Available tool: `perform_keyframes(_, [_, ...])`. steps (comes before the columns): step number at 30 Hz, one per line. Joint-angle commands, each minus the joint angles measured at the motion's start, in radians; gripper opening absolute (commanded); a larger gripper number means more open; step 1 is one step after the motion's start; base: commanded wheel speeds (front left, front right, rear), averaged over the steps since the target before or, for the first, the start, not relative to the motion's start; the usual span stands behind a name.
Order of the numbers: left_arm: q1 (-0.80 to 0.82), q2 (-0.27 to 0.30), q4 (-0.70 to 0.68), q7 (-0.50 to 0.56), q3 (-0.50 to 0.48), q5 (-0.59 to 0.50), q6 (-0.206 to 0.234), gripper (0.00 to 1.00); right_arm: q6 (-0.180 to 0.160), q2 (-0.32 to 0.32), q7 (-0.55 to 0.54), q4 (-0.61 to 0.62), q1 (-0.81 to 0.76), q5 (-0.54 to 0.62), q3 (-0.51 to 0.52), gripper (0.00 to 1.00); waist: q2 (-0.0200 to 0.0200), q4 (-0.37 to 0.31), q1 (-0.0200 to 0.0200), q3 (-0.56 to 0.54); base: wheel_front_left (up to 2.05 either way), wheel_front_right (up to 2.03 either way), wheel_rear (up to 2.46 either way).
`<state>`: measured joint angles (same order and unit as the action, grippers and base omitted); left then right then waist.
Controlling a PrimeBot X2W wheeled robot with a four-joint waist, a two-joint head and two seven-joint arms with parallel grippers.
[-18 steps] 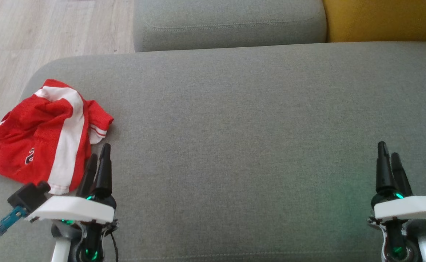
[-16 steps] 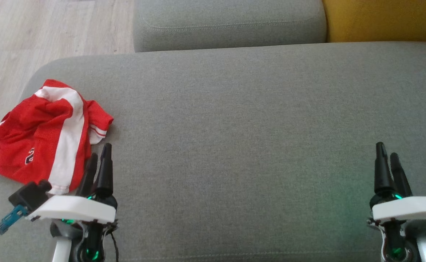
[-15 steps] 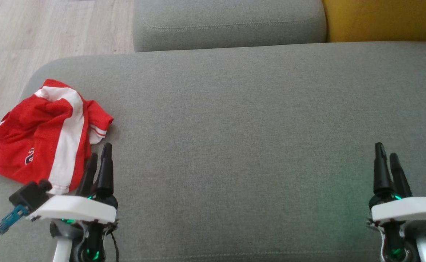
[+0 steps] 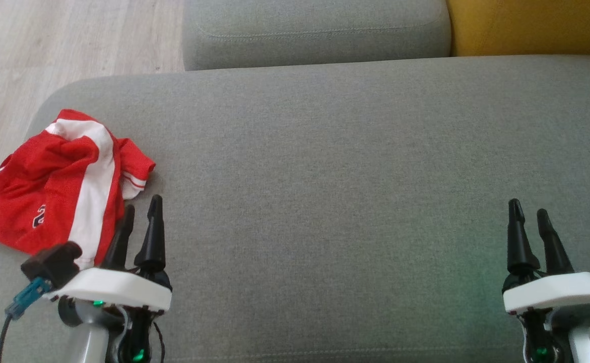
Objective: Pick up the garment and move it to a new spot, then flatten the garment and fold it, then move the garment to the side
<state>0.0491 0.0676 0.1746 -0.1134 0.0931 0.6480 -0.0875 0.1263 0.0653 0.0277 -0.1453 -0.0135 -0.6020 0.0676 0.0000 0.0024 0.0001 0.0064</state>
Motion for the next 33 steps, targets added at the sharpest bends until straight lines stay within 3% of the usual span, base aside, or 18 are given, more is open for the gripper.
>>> perform_keyframes(1, [0.054, 0.023, -0.042, -0.012, -0.011, -0.031, 0.006, 1.0, 0.003, 0.017, 0.015, 0.043, 0.02, 0.031, -0.018, 1.0, 0.0, 0.0, 0.0, 0.001, 0.0, 0.0, 0.0])
perform_keyframes(33, [0.044, 0.035, -0.008, -0.108, 0.021, -0.416, 0.052, 1.0, 0.004, 0.002, 0.059, 0.085, -0.004, 0.429, -0.041, 1.0, 0.0, -0.001, -0.0001, 0.007, 0.0, 0.0, 0.0])
